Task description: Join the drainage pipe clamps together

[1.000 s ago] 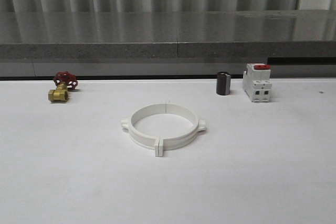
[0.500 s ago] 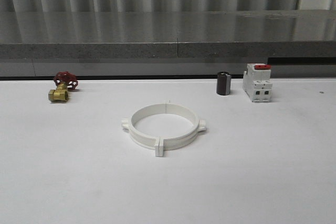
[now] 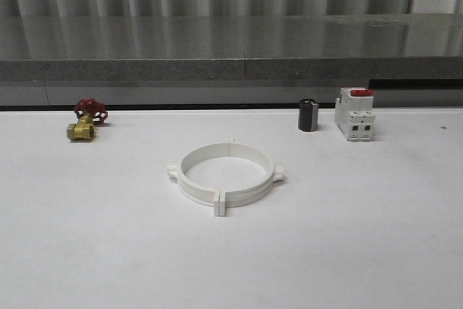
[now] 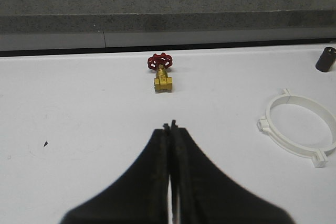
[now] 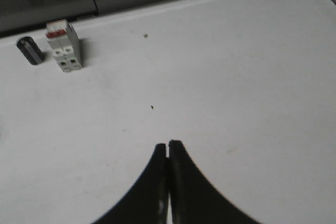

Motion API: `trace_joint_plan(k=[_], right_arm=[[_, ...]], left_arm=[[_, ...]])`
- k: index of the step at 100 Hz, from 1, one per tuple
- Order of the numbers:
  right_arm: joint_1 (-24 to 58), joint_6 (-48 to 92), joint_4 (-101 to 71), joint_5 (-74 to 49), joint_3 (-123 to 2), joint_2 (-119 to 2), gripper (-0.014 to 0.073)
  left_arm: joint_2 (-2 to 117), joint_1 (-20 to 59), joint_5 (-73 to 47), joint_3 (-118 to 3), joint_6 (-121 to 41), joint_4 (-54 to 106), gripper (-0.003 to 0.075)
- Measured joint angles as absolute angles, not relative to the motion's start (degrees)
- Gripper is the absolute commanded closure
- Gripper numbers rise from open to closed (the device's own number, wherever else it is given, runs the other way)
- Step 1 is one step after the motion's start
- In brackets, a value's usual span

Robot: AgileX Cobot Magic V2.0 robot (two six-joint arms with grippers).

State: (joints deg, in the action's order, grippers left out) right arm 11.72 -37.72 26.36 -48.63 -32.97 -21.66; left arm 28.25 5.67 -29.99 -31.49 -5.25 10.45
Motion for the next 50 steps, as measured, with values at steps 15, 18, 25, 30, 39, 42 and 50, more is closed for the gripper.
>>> trace_joint_plan(k=[15,18,25,30,39,42,50], right_arm=[[7.21,-30.57,19.36,-42.33,-25.86,-13.07,0.0711],[6.37,-28.58,17.31,-40.84,-24.33,-11.60,0.0711],[4.52,-23.13,13.29,-37.14,-20.38,-8.18,0.0711],[3.51,-19.27,10.56,-33.96,-17.22,-6.07,0.0711],[3.09,-13.01,5.86,-28.54,-12.76,-2.25,0.0711],[3.09,-11.58,4.70,-27.21,-11.01,-1.16,0.0711],[3.09,-8.89,2.58,-24.12,-7.52,0.36,0.0711]], left_arm=[[28.25,5.67,-29.99,-31.49,-5.25,10.45,0.0740],[28.25,5.67,-29.99,-31.49,-5.25,10.45,0.0740],[28.25,5.67,-29.99,-31.49,-5.25,10.45,0.0740],[28.25,5.67,-29.99,-31.49,-5.25,10.45,0.0740],[28.25,5.67,-29.99,-31.49,-5.25,10.45,0.0740],[28.25,5.67,-29.99,-31.49,-5.25,10.45,0.0740],[28.25,5.67,-29.99,-31.49,-5.25,10.45,0.0740]])
